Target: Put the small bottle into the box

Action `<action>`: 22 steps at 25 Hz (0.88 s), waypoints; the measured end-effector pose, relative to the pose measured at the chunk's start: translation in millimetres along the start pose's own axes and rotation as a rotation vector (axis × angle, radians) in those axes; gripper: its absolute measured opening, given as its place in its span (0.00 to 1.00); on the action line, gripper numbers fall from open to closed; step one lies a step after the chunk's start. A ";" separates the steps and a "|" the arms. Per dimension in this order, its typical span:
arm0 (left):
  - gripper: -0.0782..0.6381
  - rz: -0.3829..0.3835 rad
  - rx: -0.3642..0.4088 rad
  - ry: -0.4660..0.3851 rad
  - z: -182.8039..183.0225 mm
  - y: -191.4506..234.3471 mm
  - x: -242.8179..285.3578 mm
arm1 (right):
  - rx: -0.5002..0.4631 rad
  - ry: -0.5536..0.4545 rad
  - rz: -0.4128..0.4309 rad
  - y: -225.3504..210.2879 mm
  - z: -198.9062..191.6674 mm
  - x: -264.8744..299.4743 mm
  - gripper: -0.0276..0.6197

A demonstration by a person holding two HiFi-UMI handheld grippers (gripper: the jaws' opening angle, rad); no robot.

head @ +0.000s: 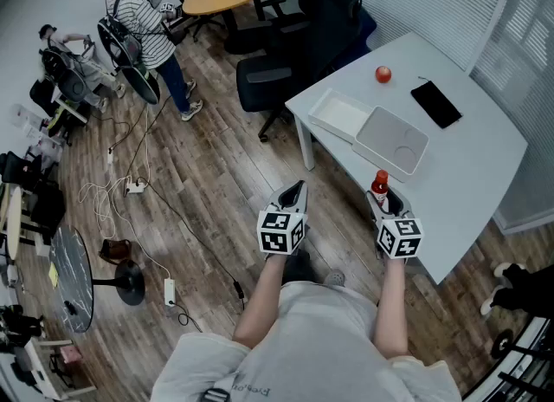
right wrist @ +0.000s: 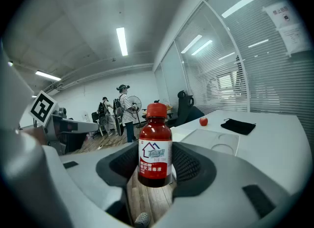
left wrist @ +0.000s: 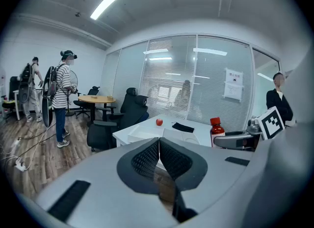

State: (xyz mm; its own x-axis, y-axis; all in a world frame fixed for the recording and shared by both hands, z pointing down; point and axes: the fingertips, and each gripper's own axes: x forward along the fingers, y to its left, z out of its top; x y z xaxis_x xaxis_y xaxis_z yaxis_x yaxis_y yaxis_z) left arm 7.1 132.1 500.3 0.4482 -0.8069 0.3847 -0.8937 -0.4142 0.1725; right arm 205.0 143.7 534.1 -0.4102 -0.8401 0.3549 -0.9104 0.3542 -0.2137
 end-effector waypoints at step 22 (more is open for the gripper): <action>0.15 -0.068 -0.015 0.023 22.4 53.6 43.4 | 0.056 -0.001 -0.041 4.1 26.1 65.1 0.38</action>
State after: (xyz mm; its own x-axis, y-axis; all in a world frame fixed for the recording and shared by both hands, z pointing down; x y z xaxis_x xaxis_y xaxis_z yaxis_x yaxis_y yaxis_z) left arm -20.9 65.4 506.0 0.5077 -0.7671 0.3920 -0.8613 -0.4613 0.2128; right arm 176.0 79.8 532.6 -0.3729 -0.8539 0.3631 -0.9218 0.2965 -0.2496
